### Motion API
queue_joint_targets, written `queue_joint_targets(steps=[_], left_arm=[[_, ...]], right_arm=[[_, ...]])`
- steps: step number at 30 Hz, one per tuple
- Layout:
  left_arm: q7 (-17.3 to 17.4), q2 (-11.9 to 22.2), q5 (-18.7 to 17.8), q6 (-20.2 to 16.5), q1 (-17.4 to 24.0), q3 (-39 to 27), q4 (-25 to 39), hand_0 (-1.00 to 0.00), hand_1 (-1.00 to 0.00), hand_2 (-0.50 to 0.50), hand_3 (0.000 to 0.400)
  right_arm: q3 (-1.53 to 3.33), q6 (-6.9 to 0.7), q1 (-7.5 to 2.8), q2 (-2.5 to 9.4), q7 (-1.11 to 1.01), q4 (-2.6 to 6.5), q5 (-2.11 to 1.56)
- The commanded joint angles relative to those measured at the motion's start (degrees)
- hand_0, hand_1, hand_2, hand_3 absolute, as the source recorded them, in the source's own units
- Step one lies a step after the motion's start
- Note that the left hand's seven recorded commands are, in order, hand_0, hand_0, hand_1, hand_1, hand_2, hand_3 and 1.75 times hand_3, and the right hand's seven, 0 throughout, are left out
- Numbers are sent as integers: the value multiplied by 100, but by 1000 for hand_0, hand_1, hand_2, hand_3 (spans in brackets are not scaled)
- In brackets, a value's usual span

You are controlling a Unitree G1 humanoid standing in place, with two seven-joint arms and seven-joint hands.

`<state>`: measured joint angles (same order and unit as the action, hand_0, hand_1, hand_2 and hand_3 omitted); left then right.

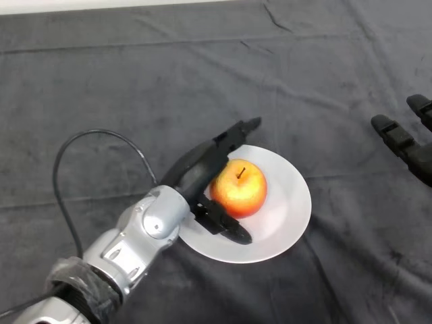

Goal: Move the apple to the plate

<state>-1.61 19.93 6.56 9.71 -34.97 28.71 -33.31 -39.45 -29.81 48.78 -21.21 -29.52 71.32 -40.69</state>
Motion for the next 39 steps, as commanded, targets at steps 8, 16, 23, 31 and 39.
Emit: queue_joint_targets(steps=[8,16,23,31,39], left_arm=[[-56,630,-190,-163,160,-750,772,0,0,0,0],[-217,987,-279,-230,405,-1422,1110,0,0,0,0],[-409,1248,-371,-247,583,-2045,1251,0,0,0,0],[-777,1448,-440,-272,792,-2781,1397,0,0,0,0],[-1119,1600,-498,-310,1040,-3459,1634,0,0,0,0]], right_arm=[[-106,-4,120,-119,13,-214,-5],[-104,-2,116,-115,16,-224,-5],[-102,-2,112,-112,19,-232,-5],[-100,-1,109,-109,22,-239,-5],[-98,-2,108,-108,23,-243,-6]])
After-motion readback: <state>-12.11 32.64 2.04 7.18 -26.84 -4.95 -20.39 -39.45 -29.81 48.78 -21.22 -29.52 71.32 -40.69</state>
